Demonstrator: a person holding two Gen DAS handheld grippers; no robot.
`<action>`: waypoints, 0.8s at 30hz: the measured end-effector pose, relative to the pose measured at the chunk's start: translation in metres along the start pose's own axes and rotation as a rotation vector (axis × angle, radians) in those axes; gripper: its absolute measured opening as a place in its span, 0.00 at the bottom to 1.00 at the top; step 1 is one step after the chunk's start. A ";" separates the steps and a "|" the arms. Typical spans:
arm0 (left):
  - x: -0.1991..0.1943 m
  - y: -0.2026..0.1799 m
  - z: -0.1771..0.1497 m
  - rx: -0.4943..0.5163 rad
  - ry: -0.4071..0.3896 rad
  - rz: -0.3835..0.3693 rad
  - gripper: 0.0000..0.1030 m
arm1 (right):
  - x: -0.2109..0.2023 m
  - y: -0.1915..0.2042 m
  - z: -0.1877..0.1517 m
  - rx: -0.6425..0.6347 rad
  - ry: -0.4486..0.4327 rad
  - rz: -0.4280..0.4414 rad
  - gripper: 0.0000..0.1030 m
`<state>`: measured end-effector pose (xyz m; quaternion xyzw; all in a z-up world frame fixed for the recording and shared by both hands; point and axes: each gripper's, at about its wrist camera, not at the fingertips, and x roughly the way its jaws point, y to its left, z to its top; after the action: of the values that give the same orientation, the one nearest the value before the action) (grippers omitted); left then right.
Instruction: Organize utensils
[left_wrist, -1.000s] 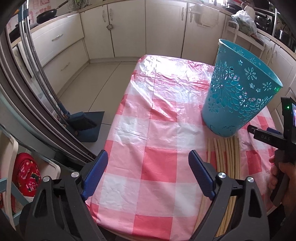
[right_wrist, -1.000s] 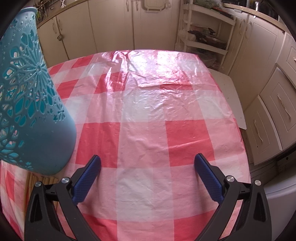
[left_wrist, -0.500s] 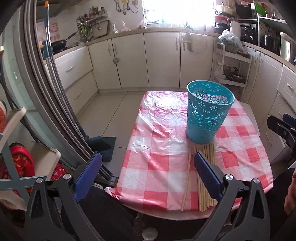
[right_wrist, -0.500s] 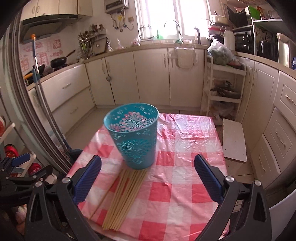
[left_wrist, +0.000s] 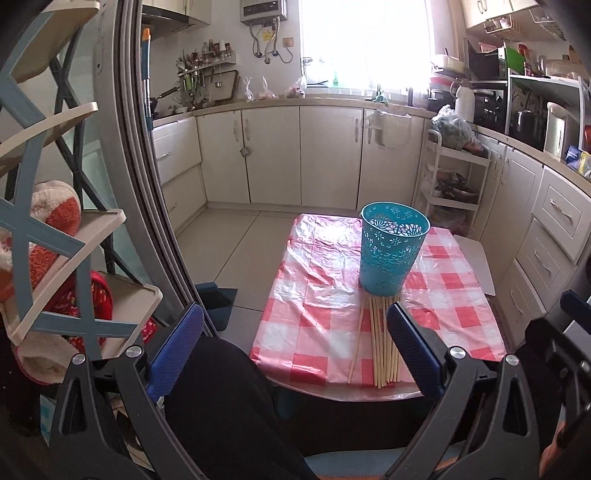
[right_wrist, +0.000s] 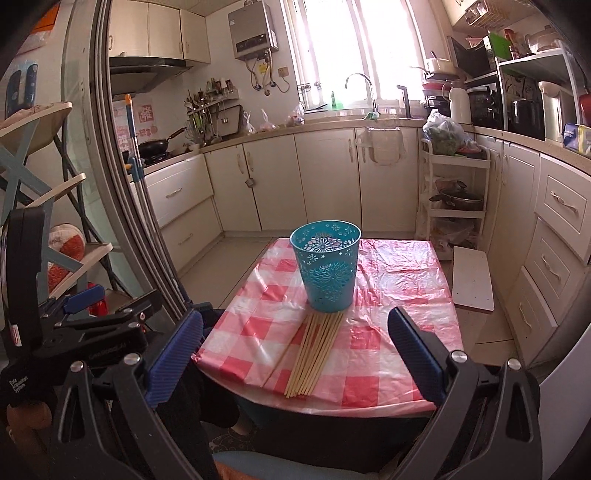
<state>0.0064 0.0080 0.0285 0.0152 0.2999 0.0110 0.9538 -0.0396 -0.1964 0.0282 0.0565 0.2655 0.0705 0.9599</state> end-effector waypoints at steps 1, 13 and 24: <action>-0.004 0.002 -0.001 -0.003 -0.005 0.002 0.93 | -0.003 0.003 -0.004 -0.019 -0.001 -0.011 0.93; -0.029 0.003 -0.005 -0.005 -0.035 0.003 0.93 | -0.029 0.003 -0.009 0.011 -0.067 -0.035 0.93; -0.030 0.002 -0.004 -0.007 -0.037 0.004 0.93 | -0.025 0.003 -0.012 0.021 -0.061 -0.035 0.93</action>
<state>-0.0206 0.0090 0.0430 0.0125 0.2821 0.0140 0.9592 -0.0675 -0.1968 0.0310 0.0638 0.2379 0.0491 0.9679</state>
